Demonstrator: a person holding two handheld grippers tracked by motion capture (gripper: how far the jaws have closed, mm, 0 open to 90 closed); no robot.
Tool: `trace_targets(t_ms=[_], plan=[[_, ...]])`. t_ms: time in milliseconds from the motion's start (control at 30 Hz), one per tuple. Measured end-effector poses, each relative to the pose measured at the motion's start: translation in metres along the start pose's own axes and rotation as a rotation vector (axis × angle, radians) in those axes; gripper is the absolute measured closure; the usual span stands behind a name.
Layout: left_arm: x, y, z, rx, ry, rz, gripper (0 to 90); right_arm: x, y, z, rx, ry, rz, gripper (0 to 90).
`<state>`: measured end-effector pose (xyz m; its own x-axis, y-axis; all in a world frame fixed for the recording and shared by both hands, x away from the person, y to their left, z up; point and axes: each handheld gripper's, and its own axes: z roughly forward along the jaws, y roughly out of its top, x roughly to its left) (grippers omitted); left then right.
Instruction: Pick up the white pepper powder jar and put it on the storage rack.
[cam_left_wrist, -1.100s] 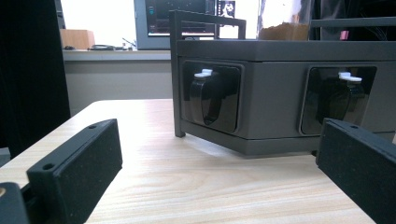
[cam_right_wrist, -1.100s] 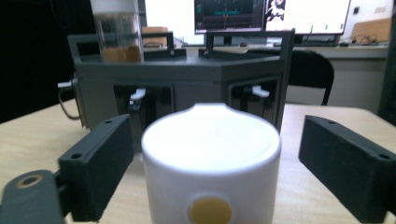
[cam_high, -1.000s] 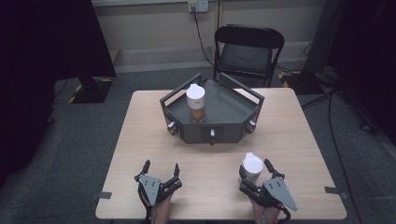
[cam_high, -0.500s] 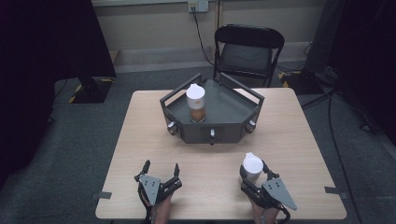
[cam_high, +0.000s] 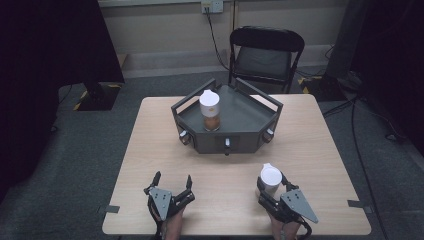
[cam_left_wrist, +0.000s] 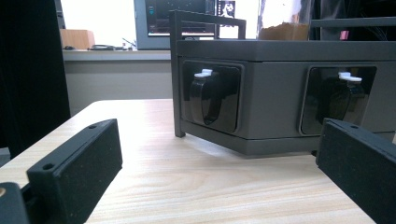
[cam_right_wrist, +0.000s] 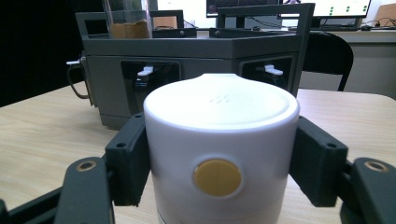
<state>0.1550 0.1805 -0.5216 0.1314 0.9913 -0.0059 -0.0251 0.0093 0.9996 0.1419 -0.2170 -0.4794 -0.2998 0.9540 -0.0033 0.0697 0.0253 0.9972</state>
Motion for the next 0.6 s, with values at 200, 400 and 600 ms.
trace_targets(t_ms=[200, 400, 600], plan=[[0.000, 0.000, 0.000, 0.000, 0.000, 0.000, 0.0, -0.001, 0.003, 0.000, 0.010, 0.000, 0.005, 30.1], [0.000, 0.000, 0.000, 0.000, 0.000, 0.000, 0.0, -0.002, 0.006, -0.002, 0.006, 0.006, 0.024, 30.1], [0.000, 0.000, 0.000, 0.000, 0.000, 0.000, 0.0, -0.002, 0.013, -0.003, 0.008, 0.008, 0.019, 30.1]])
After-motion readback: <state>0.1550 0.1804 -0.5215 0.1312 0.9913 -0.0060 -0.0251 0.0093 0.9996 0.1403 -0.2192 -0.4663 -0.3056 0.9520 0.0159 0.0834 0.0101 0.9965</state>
